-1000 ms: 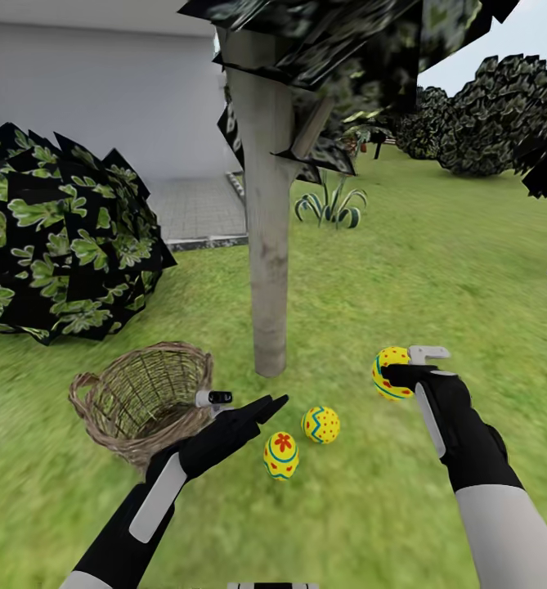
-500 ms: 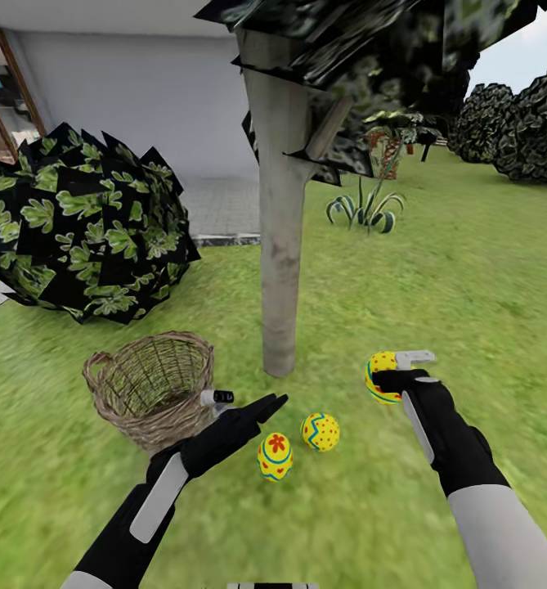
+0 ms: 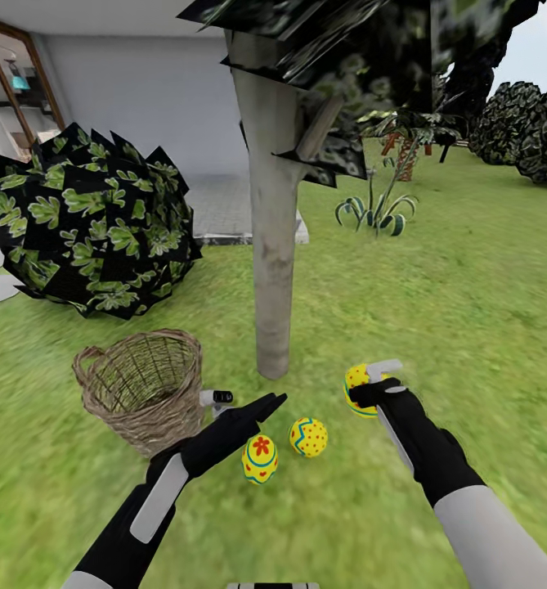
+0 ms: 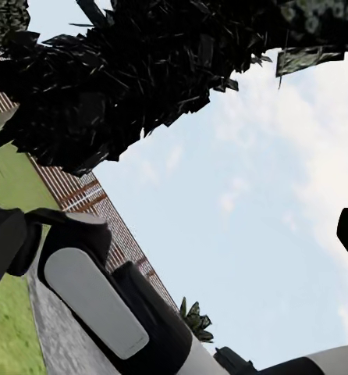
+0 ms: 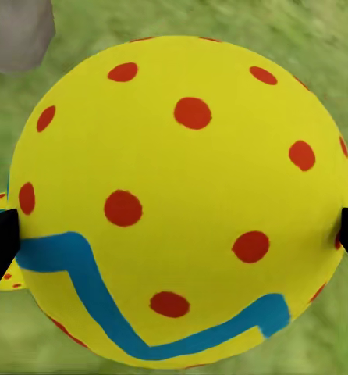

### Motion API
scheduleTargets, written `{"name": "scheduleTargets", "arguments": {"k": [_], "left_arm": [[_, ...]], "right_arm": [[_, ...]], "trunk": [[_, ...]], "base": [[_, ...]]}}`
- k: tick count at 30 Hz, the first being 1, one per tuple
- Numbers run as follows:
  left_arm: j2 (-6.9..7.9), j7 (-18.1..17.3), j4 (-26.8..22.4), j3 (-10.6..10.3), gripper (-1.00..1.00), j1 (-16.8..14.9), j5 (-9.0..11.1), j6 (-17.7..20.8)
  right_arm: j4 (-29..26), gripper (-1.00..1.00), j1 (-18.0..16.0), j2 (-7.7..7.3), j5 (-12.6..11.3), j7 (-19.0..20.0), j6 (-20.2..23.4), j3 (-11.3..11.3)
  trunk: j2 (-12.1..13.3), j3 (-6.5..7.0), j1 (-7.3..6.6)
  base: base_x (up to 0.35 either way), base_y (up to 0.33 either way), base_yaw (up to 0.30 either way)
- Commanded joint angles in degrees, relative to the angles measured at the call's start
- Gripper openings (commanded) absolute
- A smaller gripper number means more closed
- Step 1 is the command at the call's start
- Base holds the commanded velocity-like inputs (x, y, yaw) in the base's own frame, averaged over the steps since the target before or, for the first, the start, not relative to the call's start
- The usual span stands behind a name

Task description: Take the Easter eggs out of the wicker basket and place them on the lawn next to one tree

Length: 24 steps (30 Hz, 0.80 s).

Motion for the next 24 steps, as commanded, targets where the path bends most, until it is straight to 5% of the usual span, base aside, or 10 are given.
{"name": "scheduleTargets", "arguments": {"k": [1, 15, 20, 24], "left_arm": [[0.01, -0.04, 0.42, -0.06, 1.00, -0.03, 0.56, 0.47], [0.01, 0.03, 1.11, -0.06, 1.00, -0.03, 0.74, 0.47], [-0.01, 0.11, 1.50, -0.02, 1.00, -0.03, 0.62, 0.43], [-0.06, -0.29, 6.35, 0.10, 1.00, -0.03, 0.80, -0.60]], "right_arm": [[0.00, -1.00, -0.05, -0.05, 0.44, -0.42, 0.48, 0.84], [0.52, -1.00, -0.01, 0.01, 0.17, -0.41, 0.57, 1.83], [7.90, -1.00, -0.23, -0.36, 0.11, 0.13, -0.25, 4.16], [14.31, -1.00, -0.68, -0.40, 0.13, 0.19, -9.38, 4.24]], "trunk": [[-0.02, -0.05, -0.01], [-0.02, -0.05, -0.01], [-0.02, -0.05, -0.01], [-0.02, -0.05, -0.01]], "base": [[0.001, -0.002, 0.215], [-0.010, -0.295, 0.294], [0.101, -0.308, 0.299], [0.079, -0.051, 0.063]]}}
